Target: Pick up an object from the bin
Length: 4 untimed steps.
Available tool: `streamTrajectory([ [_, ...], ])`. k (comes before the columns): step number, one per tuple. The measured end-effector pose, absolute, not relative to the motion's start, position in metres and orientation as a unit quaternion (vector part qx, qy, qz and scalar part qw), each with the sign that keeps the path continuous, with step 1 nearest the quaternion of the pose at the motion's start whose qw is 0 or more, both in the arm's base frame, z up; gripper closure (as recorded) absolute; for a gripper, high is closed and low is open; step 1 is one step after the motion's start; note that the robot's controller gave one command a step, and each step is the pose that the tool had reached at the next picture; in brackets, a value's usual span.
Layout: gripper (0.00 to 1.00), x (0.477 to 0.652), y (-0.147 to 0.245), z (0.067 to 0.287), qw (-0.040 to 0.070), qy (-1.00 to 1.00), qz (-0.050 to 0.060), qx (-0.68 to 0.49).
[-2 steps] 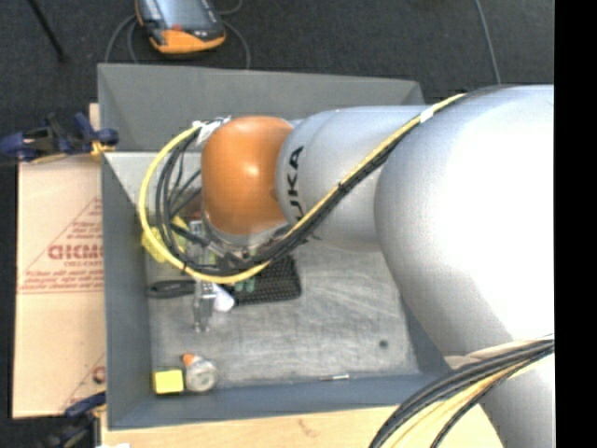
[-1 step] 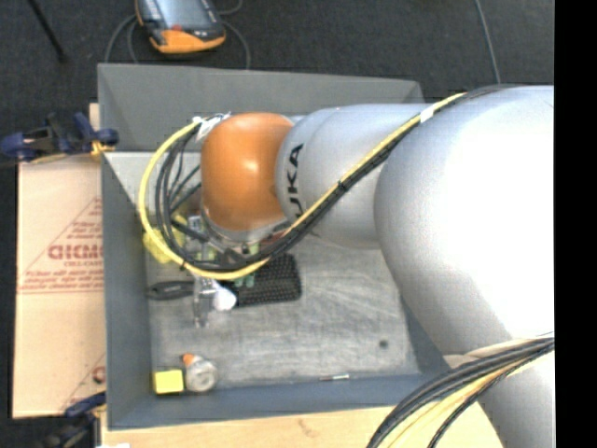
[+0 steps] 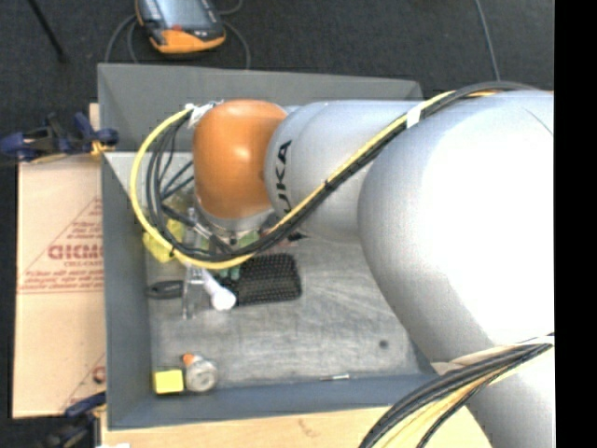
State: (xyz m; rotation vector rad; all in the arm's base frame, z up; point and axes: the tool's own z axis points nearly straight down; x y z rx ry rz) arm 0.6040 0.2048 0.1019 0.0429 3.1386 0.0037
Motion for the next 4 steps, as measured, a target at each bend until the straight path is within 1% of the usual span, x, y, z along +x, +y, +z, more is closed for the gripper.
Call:
streamTrajectory([
  [1,0.0,0.609,0.176,0.076,0.009,0.999,0.004,0.038],
  [2,1.0,0.586,0.224,0.072,0.003,0.988,-0.004,0.154],
  [3,1.0,0.586,0.224,0.072,0.003,0.988,-0.004,0.154],
  [4,1.0,0.585,0.223,0.077,0.001,0.988,-0.004,0.154],
])
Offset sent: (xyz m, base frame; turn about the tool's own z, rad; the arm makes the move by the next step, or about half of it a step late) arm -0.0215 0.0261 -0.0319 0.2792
